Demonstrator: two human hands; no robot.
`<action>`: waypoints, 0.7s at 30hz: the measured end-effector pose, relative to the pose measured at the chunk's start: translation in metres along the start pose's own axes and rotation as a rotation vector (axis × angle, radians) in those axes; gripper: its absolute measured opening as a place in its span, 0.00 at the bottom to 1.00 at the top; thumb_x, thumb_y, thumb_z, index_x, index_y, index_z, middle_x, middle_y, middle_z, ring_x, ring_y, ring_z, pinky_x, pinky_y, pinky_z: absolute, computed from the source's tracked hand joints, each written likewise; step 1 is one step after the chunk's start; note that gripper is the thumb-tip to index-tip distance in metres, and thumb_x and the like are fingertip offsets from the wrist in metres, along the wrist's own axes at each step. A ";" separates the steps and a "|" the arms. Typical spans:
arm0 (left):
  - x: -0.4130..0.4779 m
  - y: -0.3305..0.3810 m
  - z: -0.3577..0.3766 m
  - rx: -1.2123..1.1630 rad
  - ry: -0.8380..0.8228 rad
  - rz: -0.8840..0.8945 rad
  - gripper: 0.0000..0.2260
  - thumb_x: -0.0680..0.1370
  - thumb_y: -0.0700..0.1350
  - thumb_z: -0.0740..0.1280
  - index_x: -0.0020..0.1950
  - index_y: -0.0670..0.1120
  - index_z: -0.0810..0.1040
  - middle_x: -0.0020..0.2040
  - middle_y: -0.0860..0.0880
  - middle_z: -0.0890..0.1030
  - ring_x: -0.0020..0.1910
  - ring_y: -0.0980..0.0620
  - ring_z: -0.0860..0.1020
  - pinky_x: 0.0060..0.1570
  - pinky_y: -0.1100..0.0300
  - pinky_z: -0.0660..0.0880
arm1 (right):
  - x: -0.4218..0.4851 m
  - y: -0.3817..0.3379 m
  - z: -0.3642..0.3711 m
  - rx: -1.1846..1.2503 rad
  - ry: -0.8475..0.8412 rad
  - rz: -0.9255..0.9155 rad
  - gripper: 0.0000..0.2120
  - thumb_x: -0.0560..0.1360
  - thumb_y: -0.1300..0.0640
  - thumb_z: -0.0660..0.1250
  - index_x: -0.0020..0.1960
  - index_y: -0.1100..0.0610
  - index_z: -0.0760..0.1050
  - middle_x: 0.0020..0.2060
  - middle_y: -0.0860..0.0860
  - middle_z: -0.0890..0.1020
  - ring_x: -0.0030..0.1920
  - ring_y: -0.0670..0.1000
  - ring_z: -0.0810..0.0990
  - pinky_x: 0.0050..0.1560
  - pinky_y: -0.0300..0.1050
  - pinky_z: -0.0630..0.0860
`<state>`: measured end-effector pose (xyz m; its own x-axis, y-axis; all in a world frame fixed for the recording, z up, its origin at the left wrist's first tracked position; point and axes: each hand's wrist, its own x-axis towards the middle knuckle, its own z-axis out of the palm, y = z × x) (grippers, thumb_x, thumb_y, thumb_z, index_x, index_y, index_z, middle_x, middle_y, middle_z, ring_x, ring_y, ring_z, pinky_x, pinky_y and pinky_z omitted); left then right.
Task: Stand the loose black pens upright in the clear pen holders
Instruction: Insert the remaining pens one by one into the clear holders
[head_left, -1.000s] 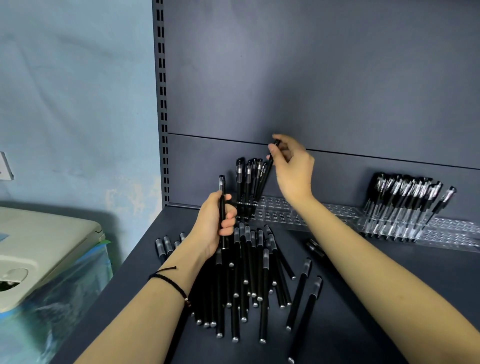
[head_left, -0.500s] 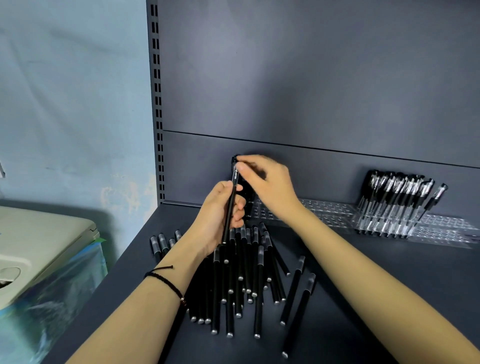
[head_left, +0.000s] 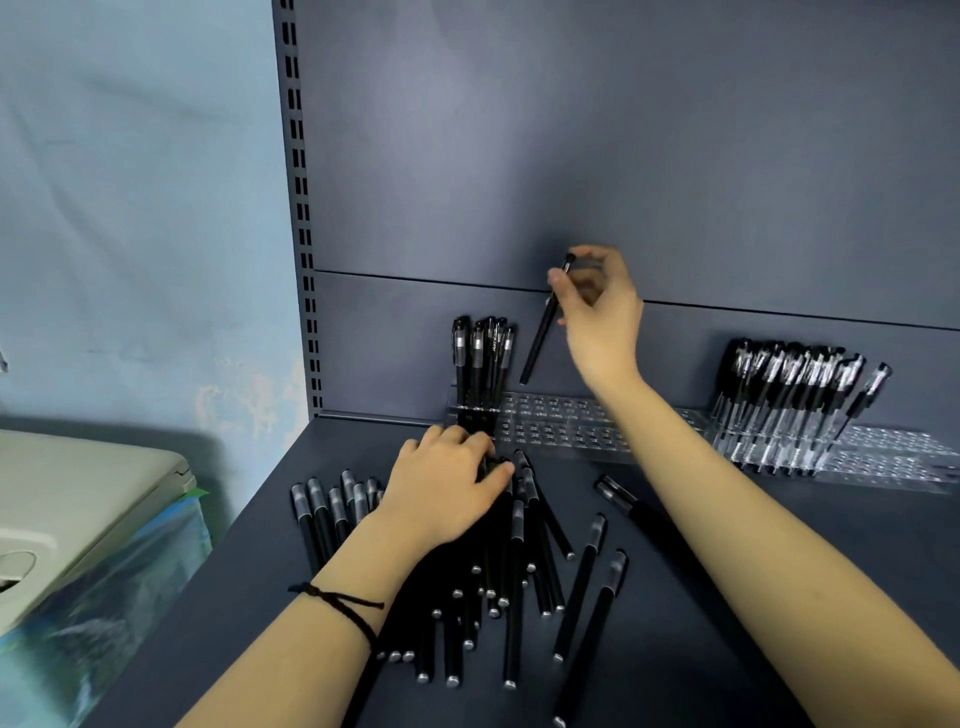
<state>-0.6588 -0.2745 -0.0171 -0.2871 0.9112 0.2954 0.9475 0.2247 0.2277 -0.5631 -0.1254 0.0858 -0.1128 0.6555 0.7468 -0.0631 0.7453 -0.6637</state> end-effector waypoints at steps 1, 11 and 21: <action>0.000 0.000 0.000 0.017 0.002 0.003 0.20 0.81 0.61 0.54 0.66 0.52 0.72 0.63 0.51 0.75 0.66 0.49 0.68 0.62 0.52 0.64 | 0.001 0.003 0.001 -0.019 -0.001 -0.007 0.09 0.76 0.57 0.70 0.53 0.49 0.72 0.37 0.45 0.80 0.36 0.46 0.79 0.41 0.57 0.80; 0.001 0.002 0.000 0.088 -0.020 0.000 0.22 0.81 0.63 0.52 0.66 0.53 0.73 0.63 0.52 0.75 0.66 0.50 0.68 0.63 0.52 0.65 | -0.013 0.035 0.020 -0.162 -0.181 0.042 0.09 0.76 0.57 0.69 0.55 0.54 0.73 0.40 0.45 0.79 0.41 0.49 0.80 0.45 0.56 0.81; 0.001 0.005 -0.003 0.093 0.044 0.064 0.21 0.81 0.62 0.52 0.67 0.54 0.73 0.62 0.54 0.77 0.65 0.51 0.70 0.61 0.55 0.65 | -0.026 0.019 -0.014 -0.416 -0.425 -0.011 0.13 0.79 0.47 0.62 0.61 0.50 0.76 0.51 0.46 0.79 0.47 0.46 0.78 0.52 0.44 0.75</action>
<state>-0.6550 -0.2740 -0.0132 -0.2295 0.9091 0.3476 0.9725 0.1995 0.1204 -0.5475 -0.1265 0.0539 -0.5065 0.6050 0.6144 0.3181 0.7934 -0.5191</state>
